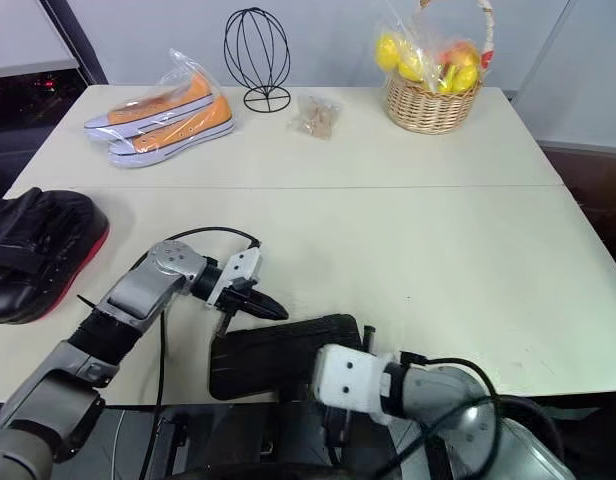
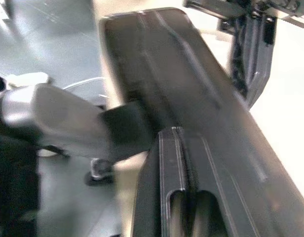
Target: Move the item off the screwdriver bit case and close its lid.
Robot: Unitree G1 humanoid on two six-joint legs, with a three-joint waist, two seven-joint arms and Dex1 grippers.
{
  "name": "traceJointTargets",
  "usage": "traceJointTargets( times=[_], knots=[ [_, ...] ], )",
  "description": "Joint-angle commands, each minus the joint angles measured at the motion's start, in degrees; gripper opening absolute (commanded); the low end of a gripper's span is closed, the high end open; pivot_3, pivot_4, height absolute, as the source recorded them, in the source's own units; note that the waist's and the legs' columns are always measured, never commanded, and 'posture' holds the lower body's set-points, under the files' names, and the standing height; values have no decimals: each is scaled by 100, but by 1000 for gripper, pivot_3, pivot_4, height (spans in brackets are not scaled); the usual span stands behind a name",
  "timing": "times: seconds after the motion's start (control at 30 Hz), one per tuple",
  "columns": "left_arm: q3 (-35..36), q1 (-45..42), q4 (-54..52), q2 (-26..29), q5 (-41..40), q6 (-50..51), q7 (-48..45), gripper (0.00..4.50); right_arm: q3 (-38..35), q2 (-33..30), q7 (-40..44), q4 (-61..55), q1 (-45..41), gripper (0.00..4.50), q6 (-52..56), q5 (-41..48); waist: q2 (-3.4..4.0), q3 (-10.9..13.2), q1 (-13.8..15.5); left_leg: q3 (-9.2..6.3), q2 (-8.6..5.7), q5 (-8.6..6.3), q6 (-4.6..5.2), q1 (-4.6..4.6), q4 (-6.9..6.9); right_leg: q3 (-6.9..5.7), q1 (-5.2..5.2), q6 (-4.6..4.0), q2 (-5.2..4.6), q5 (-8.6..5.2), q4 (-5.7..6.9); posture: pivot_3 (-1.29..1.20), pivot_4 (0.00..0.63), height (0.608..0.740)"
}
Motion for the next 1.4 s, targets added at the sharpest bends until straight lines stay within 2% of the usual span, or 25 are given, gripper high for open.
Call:
traceJointTargets(
  times=[0.03, 0.1, 0.3, 0.53, 0.8, 1.1, 1.2, 1.27, 1.4],
  knots=[
    [111, -98, -8, -4, 3, -135, -59, 0, 223, -270, 256, -331, 284, 45, -453, 159, -5, -2, -13, 0, 1, 0, 0, 0, 0, 0, 0, 0, 1, 0, 0, 0, 150, 740],
    [118, -101, -14, -15, -7, -138, -61, 0, 482, -264, 184, -331, 209, 45, -307, 30, -4, -3, -11, -1, 3, 0, 0, 3, 0, 0, 0, -1, 3, 0, 3, 0, 150, 740],
    [110, -43, -271, -4, -75, 21, -82, 0, 1079, 199, 74, -259, -871, 45, 649, -109, -4, -3, -2, -8, 2, 0, 0, 2, 2, 0, -1, -1, 4, 0, 5, 0, 150, 740],
    [116, -49, -351, -8, -82, 104, -83, 0, 1302, 228, 93, -126, -1085, 45, 715, -154, -4, -3, 5, -9, 1, 0, 0, 0, 2, -2, 0, -1, 0, 0, 3, 0, 150, 740],
    [43, 70, -611, -36, -128, 283, -95, 0, 1687, 734, -405, 1129, -1666, 45, 357, -1039, -5, -4, -7, -8, 1, 0, -1, 0, 2, -3, -1, -2, 2, 0, 4, 0, 150, 740],
    [-141, 308, -841, -162, -91, 336, -70, 0, 1433, 1334, -1334, 2394, -1767, 45, -583, -1722, -6, -10, -31, -13, 9, 0, 0, 13, 1, -3, 4, -6, 16, 3, 10, 0, 150, 740],
    [-242, 394, -866, -256, -37, 294, -1, 0, 1448, 1371, -1374, 2526, -1672, 45, -767, -1875, -6, -10, -18, -19, 14, 0, 0, 41, 1, -3, 34, -16, 27, -1, 8, 0, 150, 740],
    [-262, 412, -805, -317, 22, 212, 35, 0, 1445, 1398, -1366, 2547, -1577, 45, -869, -1929, -6, -19, -16, -19, 15, -1, 2, 92, -11, -3, 83, -26, 28, -8, -5, 0, 150, 740],
    [27, 139, -204, -364, 261, -208, 229, 0, 1258, 1159, -950, 2257, -1149, 45, -1140, -1515, 1, -35, 5, -19, 18, -2, 4, 96, -11, -2, 89, -29, 28, -10, -7, 0, 150, 740]
  ],
)
